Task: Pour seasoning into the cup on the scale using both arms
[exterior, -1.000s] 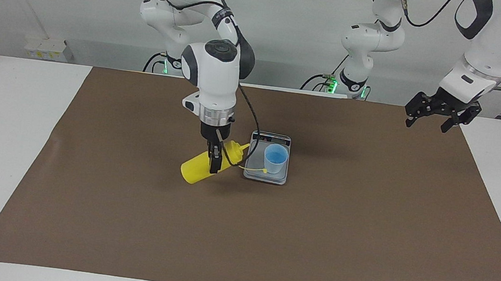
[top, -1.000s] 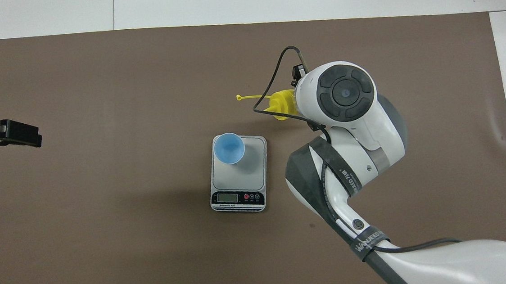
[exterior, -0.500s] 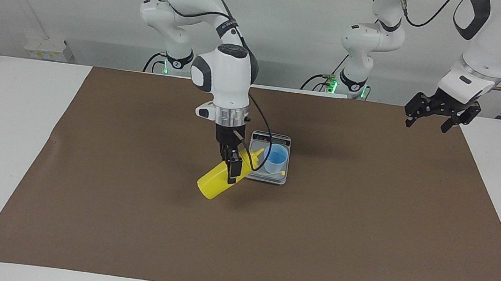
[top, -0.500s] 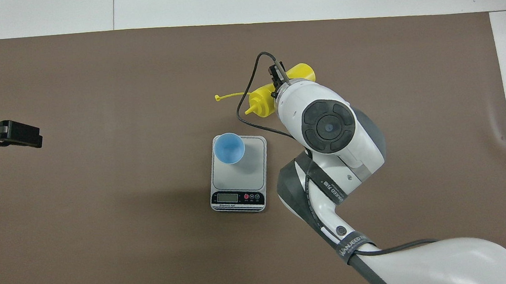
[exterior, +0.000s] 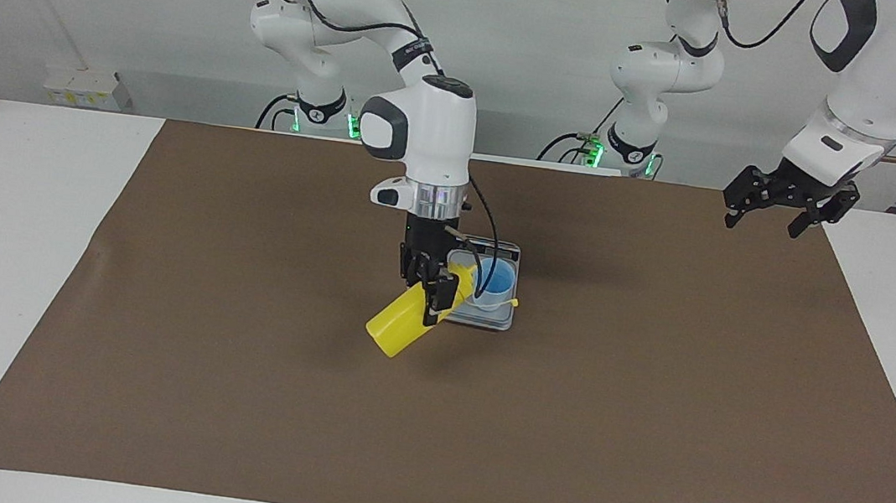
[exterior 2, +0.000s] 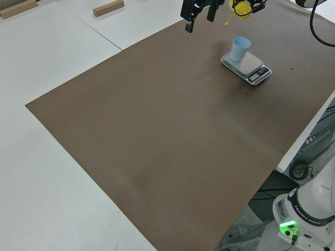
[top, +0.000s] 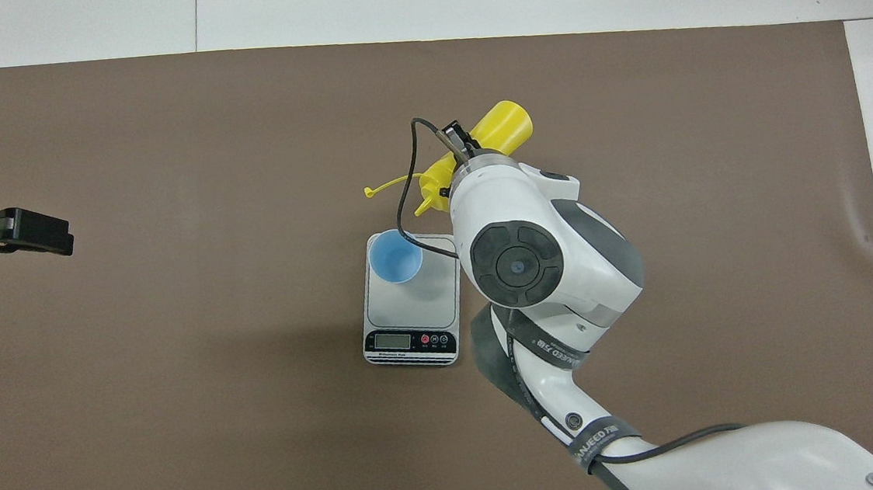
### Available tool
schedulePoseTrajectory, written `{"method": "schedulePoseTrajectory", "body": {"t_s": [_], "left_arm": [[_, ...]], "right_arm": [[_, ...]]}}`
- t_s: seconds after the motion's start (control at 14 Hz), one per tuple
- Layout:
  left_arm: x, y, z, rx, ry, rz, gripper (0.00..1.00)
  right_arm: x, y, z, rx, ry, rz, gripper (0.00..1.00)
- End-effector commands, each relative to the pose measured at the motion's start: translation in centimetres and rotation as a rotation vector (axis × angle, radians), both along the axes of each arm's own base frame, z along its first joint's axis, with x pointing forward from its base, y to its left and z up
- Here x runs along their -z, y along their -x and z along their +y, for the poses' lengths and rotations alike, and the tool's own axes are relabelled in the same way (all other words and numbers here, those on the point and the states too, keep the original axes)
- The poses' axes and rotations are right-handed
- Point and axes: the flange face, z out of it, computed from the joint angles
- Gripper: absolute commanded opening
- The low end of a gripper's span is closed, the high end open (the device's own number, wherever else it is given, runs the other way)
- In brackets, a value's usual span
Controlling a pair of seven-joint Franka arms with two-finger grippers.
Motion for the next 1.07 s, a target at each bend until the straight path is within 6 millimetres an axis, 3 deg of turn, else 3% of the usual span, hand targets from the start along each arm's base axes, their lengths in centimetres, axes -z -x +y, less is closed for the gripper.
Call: {"method": "schedulePoseTrajectory", "body": {"t_s": [0.0,0.36,0.57,0.86,1.0], "left_arm": [[-0.1,0.8,0.0,0.006,-0.021,-0.006,1.00],[-0.1,0.8,0.0,0.007,-0.021,-0.006,1.00],[-0.1,0.8,0.0,0.007,-0.021,-0.006,1.00],[0.0,0.8,0.0,0.007,-0.021,-0.006,1.00],[0.0,0.8,-0.1,0.009,-0.021,-0.004,1.00]], "right_arm": [[-0.6,0.5,-0.3,0.017,0.035,-0.090,0.00],[0.3,0.9,0.2,0.035,0.110,-0.170,0.00],[1.2,1.3,2.1,0.030,0.180,-0.238,0.00],[4.4,2.5,6.4,-0.015,0.316,-0.276,0.00],[4.5,2.6,6.6,-0.028,0.332,-0.290,0.00]]}}
